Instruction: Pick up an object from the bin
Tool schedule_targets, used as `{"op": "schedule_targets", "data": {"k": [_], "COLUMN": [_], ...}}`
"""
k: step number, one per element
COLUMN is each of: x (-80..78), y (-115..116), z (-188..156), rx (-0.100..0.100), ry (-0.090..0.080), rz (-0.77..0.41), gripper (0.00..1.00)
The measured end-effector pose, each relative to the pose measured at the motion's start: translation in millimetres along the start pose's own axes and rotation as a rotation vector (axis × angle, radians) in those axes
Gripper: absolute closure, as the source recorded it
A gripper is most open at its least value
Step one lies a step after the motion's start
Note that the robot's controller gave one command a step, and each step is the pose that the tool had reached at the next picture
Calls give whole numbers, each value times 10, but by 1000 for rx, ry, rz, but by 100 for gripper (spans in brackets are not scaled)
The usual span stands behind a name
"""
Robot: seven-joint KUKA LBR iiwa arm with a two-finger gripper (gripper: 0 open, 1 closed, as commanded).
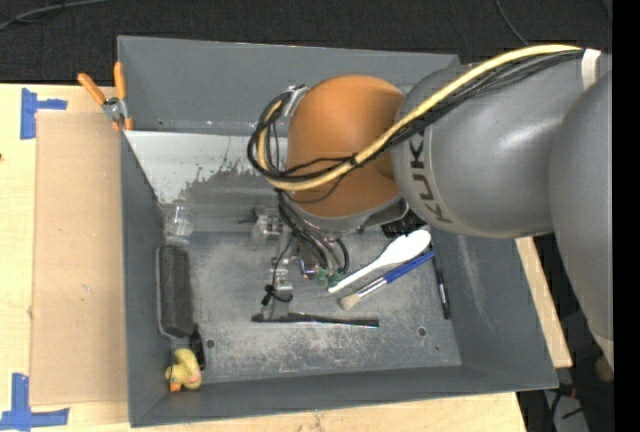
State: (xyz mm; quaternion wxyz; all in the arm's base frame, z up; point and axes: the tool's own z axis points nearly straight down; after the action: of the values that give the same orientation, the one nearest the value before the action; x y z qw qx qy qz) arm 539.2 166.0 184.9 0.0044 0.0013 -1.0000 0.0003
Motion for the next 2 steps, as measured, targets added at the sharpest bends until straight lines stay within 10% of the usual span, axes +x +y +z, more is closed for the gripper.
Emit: {"op": "schedule_targets", "data": {"k": [1,2], "x": [-20,150], "y": [-10,-641], "z": [-38,846], "rx": [-1,-2], "ry": [-7,-8], "rz": [4,85], "gripper": [0,0]}}
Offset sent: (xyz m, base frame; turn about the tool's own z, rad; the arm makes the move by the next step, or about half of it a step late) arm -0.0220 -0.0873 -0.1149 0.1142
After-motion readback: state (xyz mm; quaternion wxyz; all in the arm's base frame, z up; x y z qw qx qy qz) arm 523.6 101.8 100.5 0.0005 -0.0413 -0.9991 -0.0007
